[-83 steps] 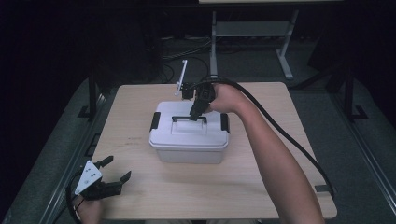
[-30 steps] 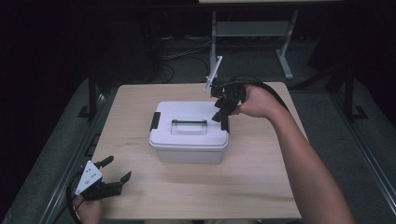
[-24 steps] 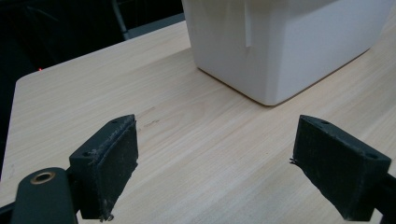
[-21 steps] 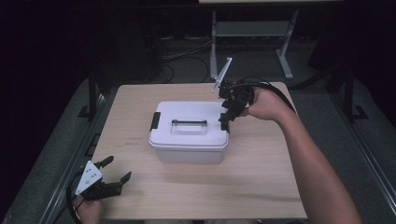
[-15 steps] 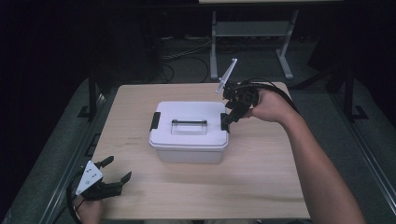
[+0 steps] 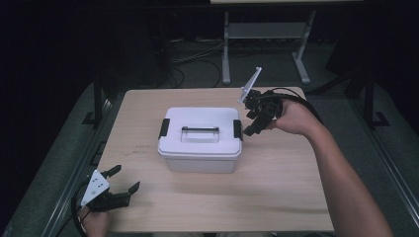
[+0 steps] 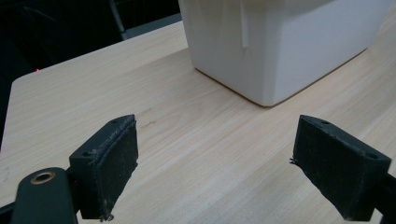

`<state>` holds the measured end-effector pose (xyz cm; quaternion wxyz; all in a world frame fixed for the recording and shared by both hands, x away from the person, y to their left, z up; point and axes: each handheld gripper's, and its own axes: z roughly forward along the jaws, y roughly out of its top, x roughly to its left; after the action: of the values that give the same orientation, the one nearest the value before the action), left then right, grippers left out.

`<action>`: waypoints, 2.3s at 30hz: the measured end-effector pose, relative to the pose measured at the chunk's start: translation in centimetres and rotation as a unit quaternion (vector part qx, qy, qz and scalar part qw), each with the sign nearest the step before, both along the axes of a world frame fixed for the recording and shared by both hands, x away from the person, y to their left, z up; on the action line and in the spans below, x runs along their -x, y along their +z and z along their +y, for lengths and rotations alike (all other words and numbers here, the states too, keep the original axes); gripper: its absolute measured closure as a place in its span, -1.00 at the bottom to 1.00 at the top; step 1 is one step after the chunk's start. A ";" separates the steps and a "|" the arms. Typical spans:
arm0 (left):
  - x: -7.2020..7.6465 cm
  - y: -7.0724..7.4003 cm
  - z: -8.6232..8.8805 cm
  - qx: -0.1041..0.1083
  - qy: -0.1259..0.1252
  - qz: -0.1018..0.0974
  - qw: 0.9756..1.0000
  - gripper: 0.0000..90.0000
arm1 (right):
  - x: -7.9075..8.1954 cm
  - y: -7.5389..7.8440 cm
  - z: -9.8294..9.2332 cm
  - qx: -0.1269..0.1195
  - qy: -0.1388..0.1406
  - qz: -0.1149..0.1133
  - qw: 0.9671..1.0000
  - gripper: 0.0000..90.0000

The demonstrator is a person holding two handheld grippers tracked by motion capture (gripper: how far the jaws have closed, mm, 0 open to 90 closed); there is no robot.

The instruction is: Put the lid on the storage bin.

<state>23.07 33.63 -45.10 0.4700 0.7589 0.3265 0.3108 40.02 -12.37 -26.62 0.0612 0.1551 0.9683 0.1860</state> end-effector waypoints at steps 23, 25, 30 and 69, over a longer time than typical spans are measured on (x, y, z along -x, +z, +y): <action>0.1 0.0 0.0 -0.005 -0.001 0.002 1.000 -0.70 | 1.2 -2.0 -4.3 -0.003 -0.030 0.007 1.000 -0.25; 0.1 -0.1 0.0 -0.005 -0.001 0.002 1.000 -0.70 | 1.4 -2.2 -4.6 -0.004 -0.033 0.007 0.999 -0.26; 0.1 -0.1 0.0 -0.005 -0.001 0.002 1.000 -0.70 | 1.7 -2.6 -5.3 -0.004 -0.040 0.008 0.999 -0.29; 0.2 -0.1 0.0 -0.007 0.000 0.003 1.000 -0.70 | 4.6 -7.9 -12.0 -0.020 -0.092 0.024 0.995 -0.35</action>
<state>22.89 33.66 -45.16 0.4635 0.7633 0.3257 0.3107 35.38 -24.32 -34.52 0.0511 0.2488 0.9473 0.1952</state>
